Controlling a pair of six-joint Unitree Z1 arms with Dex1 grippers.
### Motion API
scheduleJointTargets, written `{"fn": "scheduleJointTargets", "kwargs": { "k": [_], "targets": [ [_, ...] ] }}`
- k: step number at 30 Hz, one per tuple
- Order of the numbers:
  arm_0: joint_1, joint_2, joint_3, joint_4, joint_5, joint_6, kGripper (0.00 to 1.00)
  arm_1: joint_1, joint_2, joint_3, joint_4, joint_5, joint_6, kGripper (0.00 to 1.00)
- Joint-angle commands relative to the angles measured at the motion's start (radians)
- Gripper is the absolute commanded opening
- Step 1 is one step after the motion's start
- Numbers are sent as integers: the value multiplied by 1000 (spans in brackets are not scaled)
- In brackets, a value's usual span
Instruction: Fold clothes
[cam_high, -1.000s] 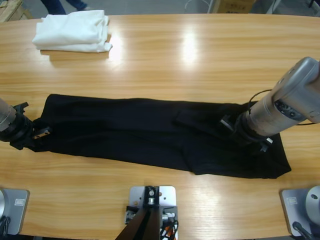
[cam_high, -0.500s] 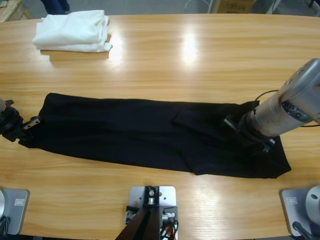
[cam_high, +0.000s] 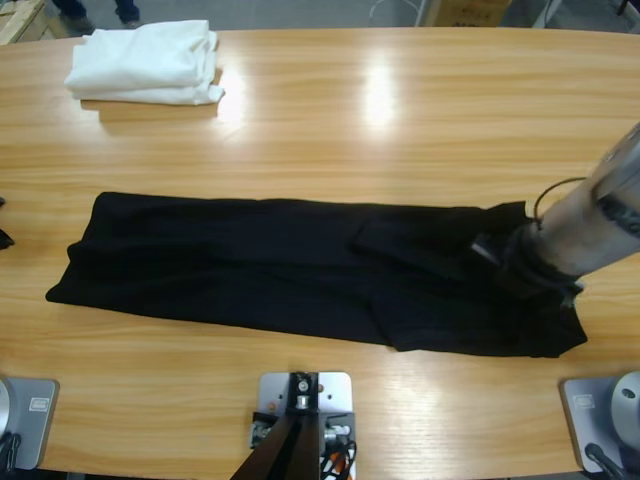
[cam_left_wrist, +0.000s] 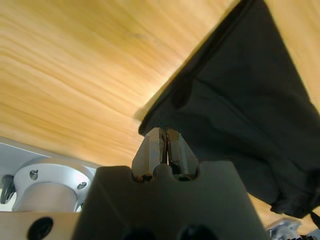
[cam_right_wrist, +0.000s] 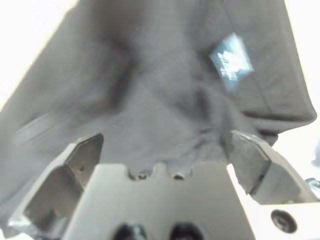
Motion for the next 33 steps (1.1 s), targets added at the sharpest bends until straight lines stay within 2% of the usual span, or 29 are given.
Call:
{"fn": "scheduleJointTargets", "kwargs": {
  "k": [1, 2, 3, 4, 5, 7, 10, 13, 14, 17, 20, 23, 27, 33],
  "targets": [
    [-53, 65, -15, -55, -30, 47, 0, 8, -139, -167, 88, 36, -253, 1000],
    [-51, 113, -19, -77, -44, 100, 68, 8, -158, -180, 84, 83, -316, 1000],
    [-41, 164, -35, -76, -53, 189, 314, 8, -175, -191, 84, 112, -372, 1000],
    [-18, 179, -39, -73, -63, 253, 374, 8, -209, -198, 82, 121, -444, 1000],
    [26, 178, -40, -74, -120, 325, 525, 8, -251, -198, 71, 115, -507, 1000],
    [76, 177, -44, -74, -226, 434, 979, 8, -308, -169, 24, 69, -538, 1000],
    [80, 169, -40, -73, -319, 439, 996, -54, -284, -108, 126, 75, -517, 1000],
    [71, 143, -30, -65, -325, 436, 996, -59, -292, -72, 117, 67, -340, 1000],
    [71, 134, -32, -59, -324, 437, 996, -59, -263, -68, 119, 86, -251, 1000],
    [69, 104, -41, -58, -324, 439, 996, -59, -154, -67, 107, 106, -107, 1000],
    [52, 90, -40, -53, -325, 436, 996, -63, -67, 1, -15, 90, -83, 1000],
    [44, 87, -27, -39, -325, 431, 996, -93, 35, 59, -66, 96, -70, 1000],
    [43, 99, -32, -36, -324, 431, 996, -105, 54, 173, -244, 141, -66, 978],
    [42, 126, -66, -33, -324, 431, 996, -170, 87, 224, -304, 139, -86, 977]
  ]
}}
